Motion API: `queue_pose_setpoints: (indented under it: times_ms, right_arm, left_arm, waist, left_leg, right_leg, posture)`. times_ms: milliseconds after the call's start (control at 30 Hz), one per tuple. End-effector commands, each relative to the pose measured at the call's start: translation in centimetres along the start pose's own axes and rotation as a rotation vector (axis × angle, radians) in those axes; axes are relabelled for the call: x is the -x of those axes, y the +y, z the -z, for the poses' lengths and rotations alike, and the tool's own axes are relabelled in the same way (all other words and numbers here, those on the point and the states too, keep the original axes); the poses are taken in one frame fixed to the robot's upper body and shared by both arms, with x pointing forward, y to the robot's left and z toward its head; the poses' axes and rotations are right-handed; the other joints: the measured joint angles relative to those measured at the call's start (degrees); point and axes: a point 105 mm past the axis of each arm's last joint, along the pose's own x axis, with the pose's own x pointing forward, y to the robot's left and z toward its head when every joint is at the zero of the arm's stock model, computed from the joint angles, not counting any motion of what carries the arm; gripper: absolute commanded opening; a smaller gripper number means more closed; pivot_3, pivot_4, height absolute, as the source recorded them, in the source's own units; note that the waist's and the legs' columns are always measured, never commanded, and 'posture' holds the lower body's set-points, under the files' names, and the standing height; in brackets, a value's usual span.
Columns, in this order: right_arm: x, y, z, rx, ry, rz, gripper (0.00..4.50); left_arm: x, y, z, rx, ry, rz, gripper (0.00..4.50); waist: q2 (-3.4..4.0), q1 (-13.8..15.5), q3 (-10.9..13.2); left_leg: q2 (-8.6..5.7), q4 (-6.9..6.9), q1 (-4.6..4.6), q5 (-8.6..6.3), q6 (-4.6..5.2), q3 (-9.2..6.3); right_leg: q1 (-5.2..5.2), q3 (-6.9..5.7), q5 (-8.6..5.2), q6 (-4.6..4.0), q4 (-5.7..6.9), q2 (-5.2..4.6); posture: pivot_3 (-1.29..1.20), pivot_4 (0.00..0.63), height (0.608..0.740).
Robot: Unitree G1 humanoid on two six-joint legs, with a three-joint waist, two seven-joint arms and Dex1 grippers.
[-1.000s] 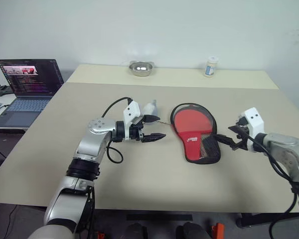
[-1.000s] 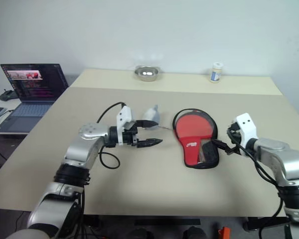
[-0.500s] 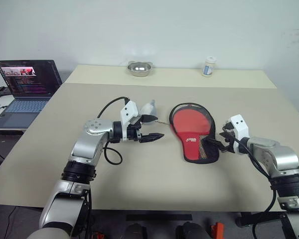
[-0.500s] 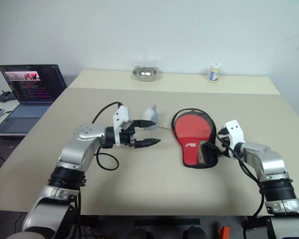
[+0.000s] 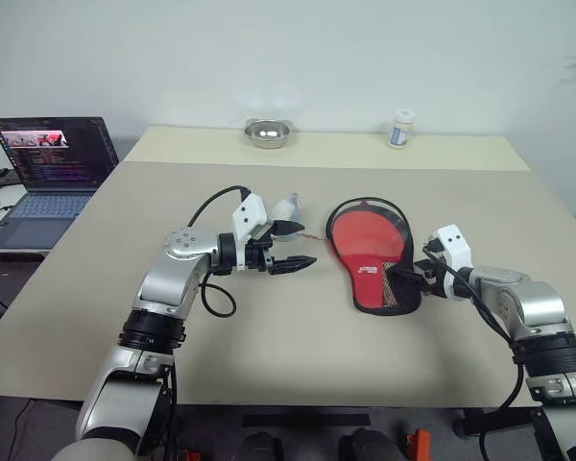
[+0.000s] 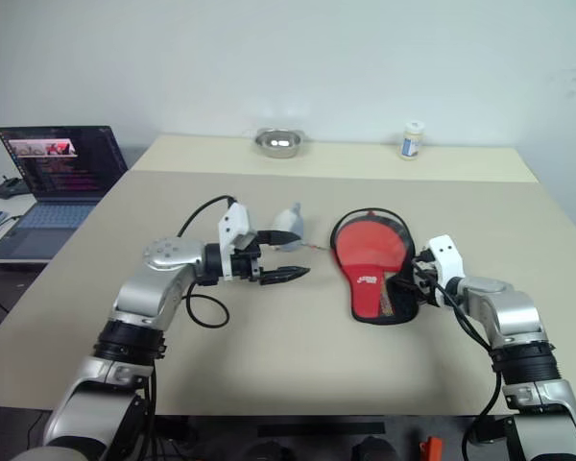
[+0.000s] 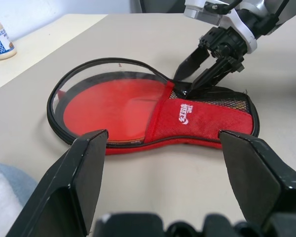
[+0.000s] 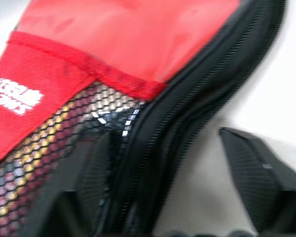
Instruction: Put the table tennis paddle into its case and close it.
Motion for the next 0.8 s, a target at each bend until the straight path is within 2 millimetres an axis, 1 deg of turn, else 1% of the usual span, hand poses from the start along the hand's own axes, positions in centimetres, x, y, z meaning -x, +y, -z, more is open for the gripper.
queue_pose_setpoints:
  times_ms: [33, 133, 233, 267, 300, 333, 400, 533, 633, 700, 800]
  right_arm:
    - [-0.8, 0.7, 1.3, -0.015, 0.065, -0.031, 2.27]
    - [-1.0, 1.0, 1.2, -0.037, 0.070, -0.049, 1.27]
    - [-1.0, 1.3, 1.0, -0.072, 0.063, -0.073, 0.40]
    - [-0.9, 1.5, 0.8, -0.078, 0.060, -0.087, 0.16]
    - [-0.6, 2.1, 0.4, -0.086, 0.051, -0.114, 0.02]
    - [-0.3, 2.9, -0.1, -0.090, 0.042, -0.145, 0.02]
    - [0.2, 5.0, -0.8, -0.088, 0.024, -0.216, 0.02]
    - [0.9, 9.3, -1.3, -0.087, 0.010, -0.332, 0.02]
    - [0.8, 12.3, -1.0, -0.112, 0.004, -0.386, 0.02]
    - [0.8, 13.9, -0.6, -0.134, 0.007, -0.412, 0.02]
    - [1.0, 15.1, 0.1, -0.161, 0.018, -0.425, 0.02]
  left_arm:
    - [0.3, 0.4, -1.2, -0.057, -0.016, -0.008, 3.90]
    - [0.4, 0.4, -1.1, -0.054, -0.010, -0.006, 3.90]
    - [0.8, 0.1, -0.8, -0.048, -0.002, 0.011, 3.90]
    - [1.0, 0.0, -0.8, -0.046, 0.000, 0.021, 3.90]
    - [1.4, -0.4, -0.6, -0.038, 0.006, 0.048, 3.90]
    - [1.9, -0.9, -0.5, -0.032, 0.015, 0.076, 3.90]
    - [3.0, -1.8, -0.1, -0.021, 0.040, 0.134, 3.90]
    - [4.6, -2.8, 0.4, -0.004, 0.076, 0.196, 3.90]
    - [4.9, -3.3, 0.4, 0.008, 0.083, 0.221, 3.90]
    - [4.7, -3.7, 0.3, 0.015, 0.075, 0.236, 3.90]
    - [4.5, -4.4, 0.2, 0.025, 0.069, 0.263, 3.90]
  waist:
    - [-0.01, -0.1, 0.0]
    - [-0.02, -0.1, 0.0]
    - [-0.02, -0.2, 0.0]
    - [-0.02, -0.2, 0.0]
    - [-0.02, -0.2, 0.0]
    - [-0.01, -0.2, 0.0]
    - [-0.01, -0.4, 0.0]
    - [-0.01, -0.8, 0.0]
    - [0.00, -1.1, 0.0]
    - [0.00, -1.3, 0.0]
    - [0.00, -1.3, 0.0]
  left_leg:
    - [0.00, 0.01, 0.05, 0.00, 0.00, 0.03]
    - [0.01, 0.01, 0.23, 0.00, 0.00, 0.10]
    - [0.01, 0.01, 0.34, 0.00, 0.00, 0.15]
    - [0.01, 0.01, 0.36, 0.00, 0.00, 0.17]
    - [0.01, 0.01, 0.37, 0.00, -0.01, 0.18]
    - [0.01, 0.00, 0.37, 0.00, -0.01, 0.18]
    - [0.06, -0.05, 0.35, 0.00, -0.01, 0.21]
    - [0.31, -0.07, 0.22, -0.01, -0.02, 0.15]
    - [0.47, -0.07, 0.22, -0.01, -0.03, 0.12]
    - [0.49, -0.07, 0.25, -0.01, -0.03, 0.08]
    - [0.49, -0.07, 0.29, 0.00, -0.03, 0.07]
  right_leg:
    - [0.00, 0.03, 0.00, -0.01, 0.08, 0.00]
    - [0.04, 0.09, -0.02, -0.02, 0.22, 0.00]
    - [0.07, 0.15, -0.03, -0.04, 0.35, 0.00]
    - [0.07, 0.16, -0.04, -0.04, 0.39, 0.00]
    - [0.07, 0.17, -0.05, -0.05, 0.41, 0.00]
    - [0.06, 0.17, -0.05, -0.06, 0.42, 0.00]
    - [0.02, 0.19, -0.06, -0.09, 0.42, 0.00]
    - [-0.13, 0.12, -0.15, -0.23, 0.41, 0.00]
    - [-0.15, 0.06, -0.15, -0.23, 0.46, 0.10]
    - [-0.14, 0.01, -0.15, -0.24, 0.52, 0.13]
    - [-0.10, -0.01, -0.14, -0.25, 0.53, 0.15]
  posture:
    - [0.00, 0.150, 0.740]
    - [0.00, 0.150, 0.740]
    - [0.00, 0.150, 0.740]
    - [0.00, 0.150, 0.740]
    - [0.00, 0.150, 0.740]
    - [0.00, 0.150, 0.740]
    - [0.00, 0.150, 0.740]
    - [0.00, 0.150, 0.740]
    - [0.00, 0.150, 0.740]
    - [0.00, 0.150, 0.740]
    - [0.00, 0.150, 0.740]
